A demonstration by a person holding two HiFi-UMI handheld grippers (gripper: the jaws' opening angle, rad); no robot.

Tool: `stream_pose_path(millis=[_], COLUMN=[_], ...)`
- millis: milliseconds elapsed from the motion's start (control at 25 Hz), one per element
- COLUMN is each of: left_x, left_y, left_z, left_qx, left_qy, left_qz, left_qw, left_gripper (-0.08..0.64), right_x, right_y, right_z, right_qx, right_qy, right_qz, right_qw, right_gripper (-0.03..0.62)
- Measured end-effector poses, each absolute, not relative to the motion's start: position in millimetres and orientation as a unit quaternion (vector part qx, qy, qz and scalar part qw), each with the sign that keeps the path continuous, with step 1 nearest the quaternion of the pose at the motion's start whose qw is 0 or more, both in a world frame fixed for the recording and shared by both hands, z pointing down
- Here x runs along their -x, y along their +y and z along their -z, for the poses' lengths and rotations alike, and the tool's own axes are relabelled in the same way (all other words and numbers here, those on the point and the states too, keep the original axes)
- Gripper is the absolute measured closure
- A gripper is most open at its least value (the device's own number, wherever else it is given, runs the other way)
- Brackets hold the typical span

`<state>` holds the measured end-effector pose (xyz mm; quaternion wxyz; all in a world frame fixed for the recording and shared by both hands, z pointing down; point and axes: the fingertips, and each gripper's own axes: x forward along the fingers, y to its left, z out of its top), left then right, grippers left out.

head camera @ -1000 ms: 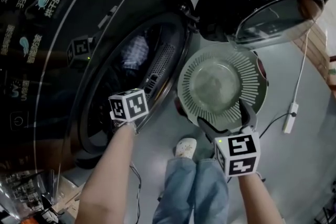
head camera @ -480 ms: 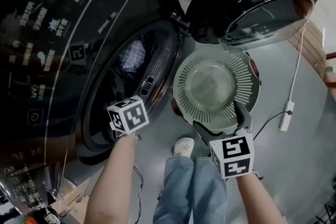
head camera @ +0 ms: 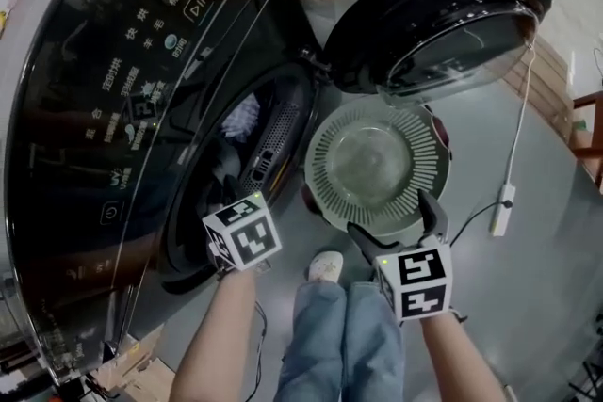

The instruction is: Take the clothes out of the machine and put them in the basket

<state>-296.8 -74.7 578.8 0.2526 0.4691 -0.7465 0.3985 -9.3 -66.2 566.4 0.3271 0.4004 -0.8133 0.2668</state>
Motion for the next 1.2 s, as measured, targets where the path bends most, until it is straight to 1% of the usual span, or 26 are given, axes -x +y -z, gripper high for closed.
stream_pose_path(millis=[320, 560, 800, 1200], left_x=[247.1, 206.2, 172.3, 104.7], left_y=[-89.3, -85.7, -89.3, -103.8], left_z=[-556.1, -546.2, -529.3, -510.1], left_qx=[-0.535, -0.562, -0.597, -0.702], left_qy=[-0.723, -0.708, -0.689, -0.594], left_qz=[-0.356, -0.310, -0.270, -0.227], left_qw=[0.255, 0.294, 0.309, 0.320], left_gripper=[0.512, 0.512, 0.514, 0.514], right_x=[5.2, -11.1, -21.8, -47.7], right_y=[-59.6, -46.2, -49.7, -70.3], right_z=[-556.3, -560.6, -555.0, -544.9], right_qx=[-0.410, -0.416, -0.425, -0.453], right_qy=[-0.808, -0.798, -0.795, -0.784], right_qz=[-0.277, -0.288, -0.292, -0.297], right_qw=[0.319, 0.329, 0.321, 0.304], right_gripper=[0.043, 0.044, 0.046, 0.048])
